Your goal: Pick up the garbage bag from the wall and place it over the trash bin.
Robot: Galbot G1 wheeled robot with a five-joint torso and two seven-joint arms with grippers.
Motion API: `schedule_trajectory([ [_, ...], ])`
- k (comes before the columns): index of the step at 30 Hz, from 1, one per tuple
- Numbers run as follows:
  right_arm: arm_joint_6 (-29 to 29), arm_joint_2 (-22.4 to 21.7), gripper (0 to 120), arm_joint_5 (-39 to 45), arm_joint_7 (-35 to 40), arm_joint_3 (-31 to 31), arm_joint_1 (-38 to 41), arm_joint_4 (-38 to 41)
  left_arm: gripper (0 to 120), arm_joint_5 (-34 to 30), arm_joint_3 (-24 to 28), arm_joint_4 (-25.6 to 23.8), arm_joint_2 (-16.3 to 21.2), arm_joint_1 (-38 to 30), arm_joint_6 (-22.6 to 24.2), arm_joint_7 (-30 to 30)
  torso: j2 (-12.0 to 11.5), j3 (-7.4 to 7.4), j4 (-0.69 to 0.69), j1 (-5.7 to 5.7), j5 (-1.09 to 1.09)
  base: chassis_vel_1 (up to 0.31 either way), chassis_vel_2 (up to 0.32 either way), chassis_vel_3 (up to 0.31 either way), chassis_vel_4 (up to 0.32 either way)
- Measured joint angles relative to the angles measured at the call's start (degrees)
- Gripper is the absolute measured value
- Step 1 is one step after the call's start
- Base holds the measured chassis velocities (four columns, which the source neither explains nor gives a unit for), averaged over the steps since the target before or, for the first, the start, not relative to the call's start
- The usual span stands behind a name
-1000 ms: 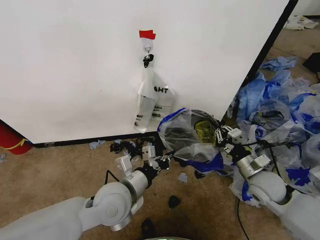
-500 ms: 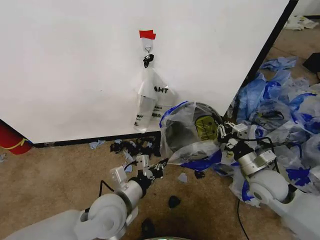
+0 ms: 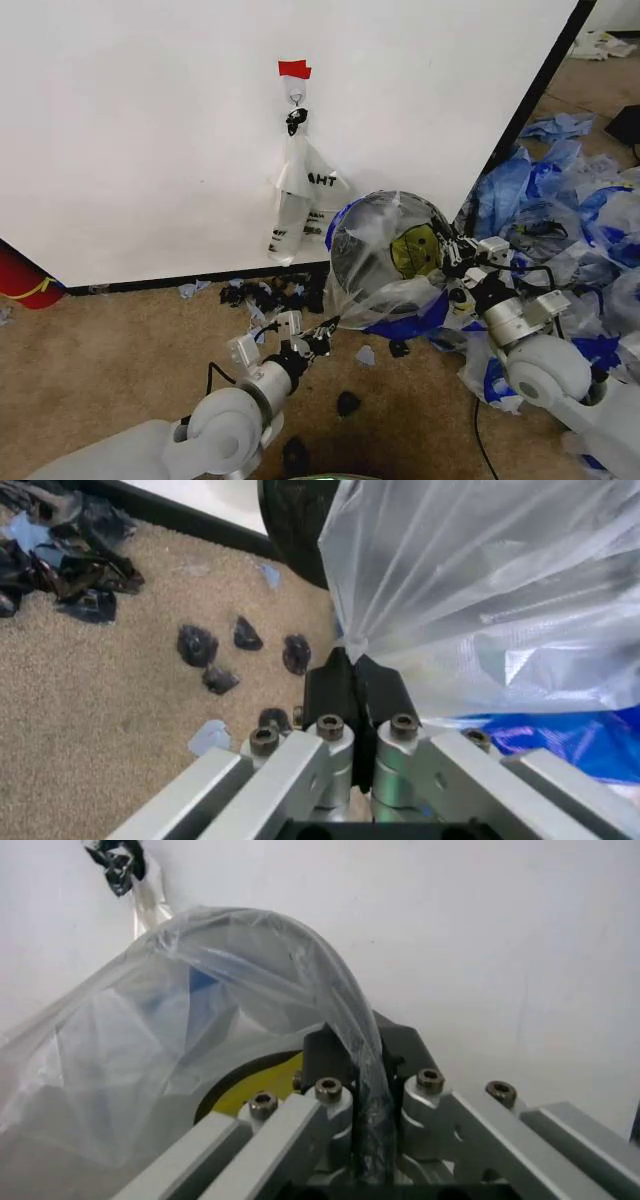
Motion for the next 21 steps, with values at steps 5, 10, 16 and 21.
schedule_trajectory([
  [5,-0.8,-0.3,0,2.5,0.8,-0.4,0.4,0.9,0,0.3,0.4,1.7,-1.0,-0.9,-0.6,0.4,0.0,0.0,0.0,0.0,0.0,0.0,0.0,0.0,0.0],
  [10,-1.6,-0.4,0,4.8,2.5,-0.9,0.5,2.5,0,1.7,0.5,4.6,-2.1,-1.6,-1.8,1.1,0.0,0.0,0.0,0.0,0.0,0.0,0.0,0.0,0.0],
  [16,-2.8,-0.4,0,7.3,5.3,-1.3,0.6,3.7,0,3.8,0.7,7.5,-3.6,-1.9,-3.6,1.5,0.0,0.0,0.0,0.0,0.0,0.0,0.0,0.0,0.0],
  [21,-3.8,0.0,0,8.9,7.5,-1.4,0.7,4.6,0,5.7,1.4,9.5,-4.6,-2.2,-4.3,1.7,0.0,0.0,0.0,0.0,0.0,0.0,0.0,0.0,0.0],
])
